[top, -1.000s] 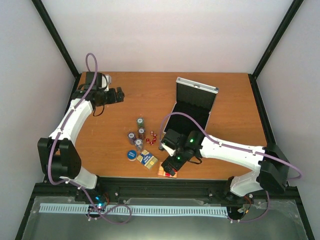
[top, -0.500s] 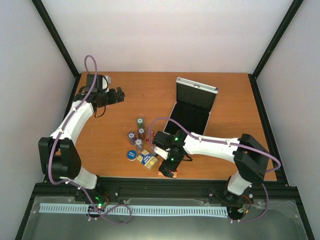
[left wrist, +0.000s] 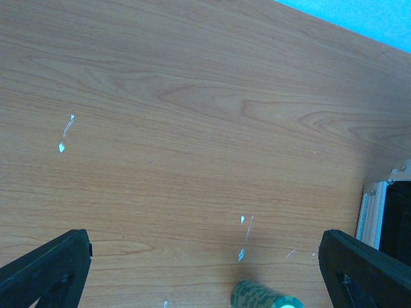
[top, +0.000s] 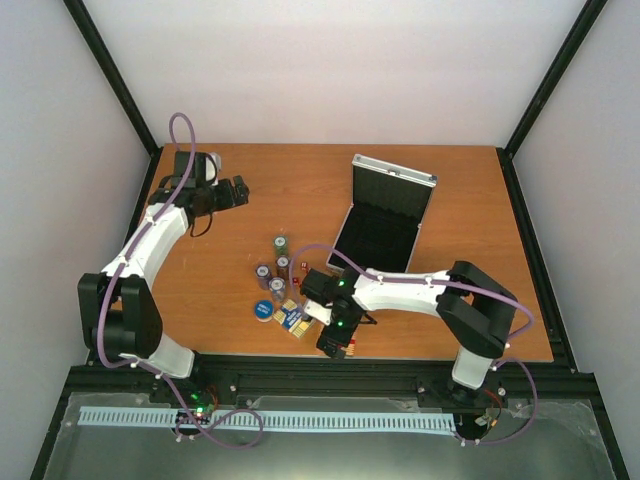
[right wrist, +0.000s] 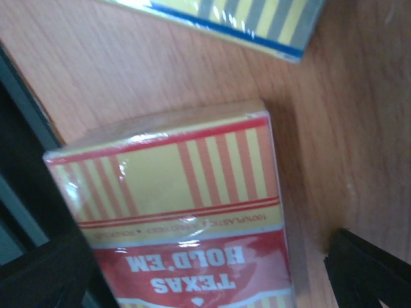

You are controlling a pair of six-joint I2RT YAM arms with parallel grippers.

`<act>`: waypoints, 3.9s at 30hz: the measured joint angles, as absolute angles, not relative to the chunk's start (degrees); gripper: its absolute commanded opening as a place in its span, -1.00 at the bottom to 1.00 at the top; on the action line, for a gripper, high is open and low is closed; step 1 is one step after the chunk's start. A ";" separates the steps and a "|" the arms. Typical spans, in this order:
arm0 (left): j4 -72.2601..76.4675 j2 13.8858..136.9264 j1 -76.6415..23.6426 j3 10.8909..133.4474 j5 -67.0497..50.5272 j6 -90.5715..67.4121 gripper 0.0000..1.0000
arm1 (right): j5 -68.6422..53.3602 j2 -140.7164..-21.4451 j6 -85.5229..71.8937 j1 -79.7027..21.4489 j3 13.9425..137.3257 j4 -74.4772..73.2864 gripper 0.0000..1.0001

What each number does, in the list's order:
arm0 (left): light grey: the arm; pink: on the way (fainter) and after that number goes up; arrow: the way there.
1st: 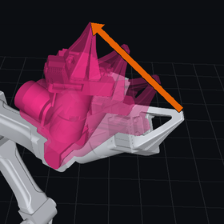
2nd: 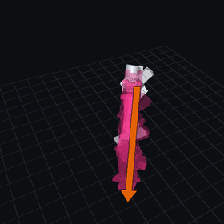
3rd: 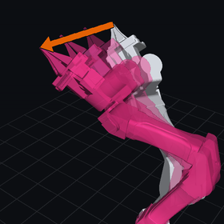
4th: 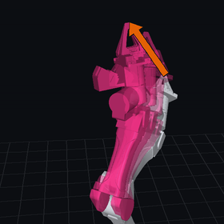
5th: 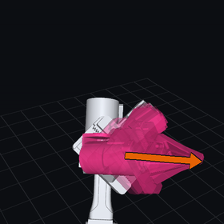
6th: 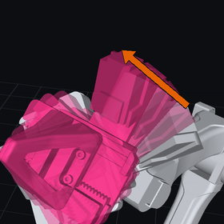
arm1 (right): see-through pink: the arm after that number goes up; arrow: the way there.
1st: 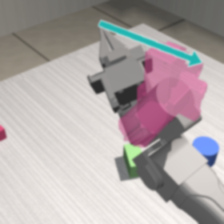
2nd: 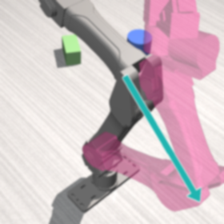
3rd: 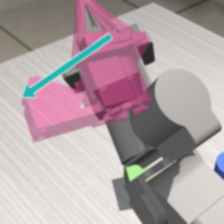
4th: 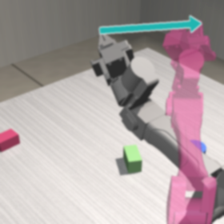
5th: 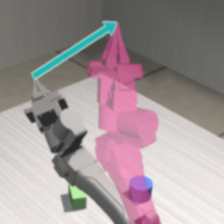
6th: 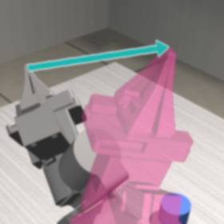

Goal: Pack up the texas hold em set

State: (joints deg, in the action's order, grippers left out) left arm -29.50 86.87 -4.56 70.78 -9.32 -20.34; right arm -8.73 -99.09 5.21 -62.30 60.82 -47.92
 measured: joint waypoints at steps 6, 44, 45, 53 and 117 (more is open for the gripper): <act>-29.50 86.89 -4.56 70.17 -9.08 -20.43 0.99 | -7.14 -100.25 6.28 -62.37 60.60 -47.20 1.00; -29.32 89.23 -4.58 70.26 -8.75 -21.32 1.00 | 8.60 -100.51 9.89 -46.48 79.13 -57.43 -0.33; -29.36 89.69 -4.58 70.59 -8.99 -21.41 0.99 | 9.69 -100.68 10.33 -45.56 79.50 -57.12 -0.33; -27.79 91.81 -4.58 71.37 -9.91 -22.24 0.99 | 15.73 -105.19 15.49 -41.36 80.64 -52.18 -0.31; -26.79 96.51 -4.58 74.98 -10.57 -22.50 0.99 | 16.38 -112.75 -7.88 -37.04 84.38 -45.15 0.89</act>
State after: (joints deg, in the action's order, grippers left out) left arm -26.79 96.51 -4.58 74.98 -10.57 -22.50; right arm 16.38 -112.75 -7.88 -37.04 84.38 -45.15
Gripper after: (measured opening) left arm 0.998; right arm 0.946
